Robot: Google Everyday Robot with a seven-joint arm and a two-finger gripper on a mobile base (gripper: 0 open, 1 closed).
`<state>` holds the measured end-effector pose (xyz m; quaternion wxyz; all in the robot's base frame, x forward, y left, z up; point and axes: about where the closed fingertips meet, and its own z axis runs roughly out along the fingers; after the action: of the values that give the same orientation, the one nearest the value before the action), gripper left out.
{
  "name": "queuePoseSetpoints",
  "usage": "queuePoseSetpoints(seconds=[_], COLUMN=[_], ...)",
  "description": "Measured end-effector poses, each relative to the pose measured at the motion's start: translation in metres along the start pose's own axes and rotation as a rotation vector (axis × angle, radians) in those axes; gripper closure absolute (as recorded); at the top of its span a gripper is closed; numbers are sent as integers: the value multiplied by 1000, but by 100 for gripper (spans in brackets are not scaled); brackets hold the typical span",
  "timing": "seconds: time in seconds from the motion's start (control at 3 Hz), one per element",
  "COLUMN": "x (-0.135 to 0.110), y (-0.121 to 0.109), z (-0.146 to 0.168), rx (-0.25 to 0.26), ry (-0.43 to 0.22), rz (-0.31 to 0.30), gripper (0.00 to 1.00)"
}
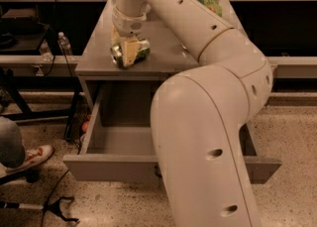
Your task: Place green can into top drawer
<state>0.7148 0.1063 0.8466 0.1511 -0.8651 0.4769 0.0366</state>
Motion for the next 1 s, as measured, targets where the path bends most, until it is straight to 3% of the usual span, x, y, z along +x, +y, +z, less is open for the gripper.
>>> queuePoseSetpoints(seconds=[0.33,0.67,1.0], x=[13,23,26], y=[5,20,63], z=[-15,-41,-65], rx=[30,78,91], ry=[15,16,-6], rz=[46,120,252], gripper=[84,100,100])
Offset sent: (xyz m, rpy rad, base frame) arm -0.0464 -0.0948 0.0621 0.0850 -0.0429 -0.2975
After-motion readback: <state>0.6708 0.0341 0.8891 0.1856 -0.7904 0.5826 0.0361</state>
